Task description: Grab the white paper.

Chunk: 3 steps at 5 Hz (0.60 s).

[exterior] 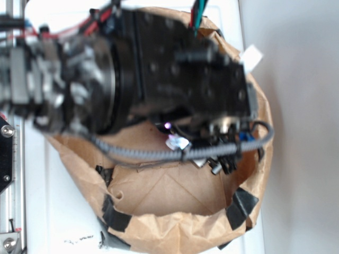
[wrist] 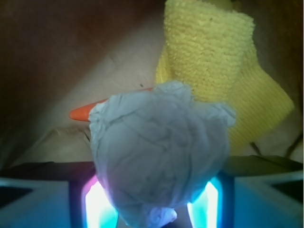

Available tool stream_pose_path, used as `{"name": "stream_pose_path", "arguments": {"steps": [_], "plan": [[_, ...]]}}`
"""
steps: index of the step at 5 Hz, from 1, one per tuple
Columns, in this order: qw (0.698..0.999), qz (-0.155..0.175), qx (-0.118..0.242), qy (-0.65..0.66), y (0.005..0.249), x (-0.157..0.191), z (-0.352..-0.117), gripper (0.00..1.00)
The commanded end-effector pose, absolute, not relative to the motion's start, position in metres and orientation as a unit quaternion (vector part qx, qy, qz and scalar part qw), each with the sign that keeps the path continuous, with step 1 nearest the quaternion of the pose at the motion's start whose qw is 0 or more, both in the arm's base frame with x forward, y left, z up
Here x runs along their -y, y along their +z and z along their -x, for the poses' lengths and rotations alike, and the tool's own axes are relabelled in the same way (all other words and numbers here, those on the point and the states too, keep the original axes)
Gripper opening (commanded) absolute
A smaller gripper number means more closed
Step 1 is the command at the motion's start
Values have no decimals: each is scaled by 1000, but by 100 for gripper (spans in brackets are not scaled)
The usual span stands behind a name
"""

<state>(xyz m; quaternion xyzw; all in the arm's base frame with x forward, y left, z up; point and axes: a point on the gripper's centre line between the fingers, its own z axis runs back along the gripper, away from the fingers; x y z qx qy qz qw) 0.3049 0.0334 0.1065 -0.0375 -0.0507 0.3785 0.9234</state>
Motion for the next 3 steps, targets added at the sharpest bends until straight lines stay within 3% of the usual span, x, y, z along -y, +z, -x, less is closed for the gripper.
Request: {"name": "stream_pose_path", "arguments": {"steps": [1, 2, 3], "plan": [[932, 25, 149, 329, 190, -25, -274, 0], [930, 8, 164, 328, 203, -8, -279, 0], [932, -8, 165, 323, 201, -3, -287, 0]]}}
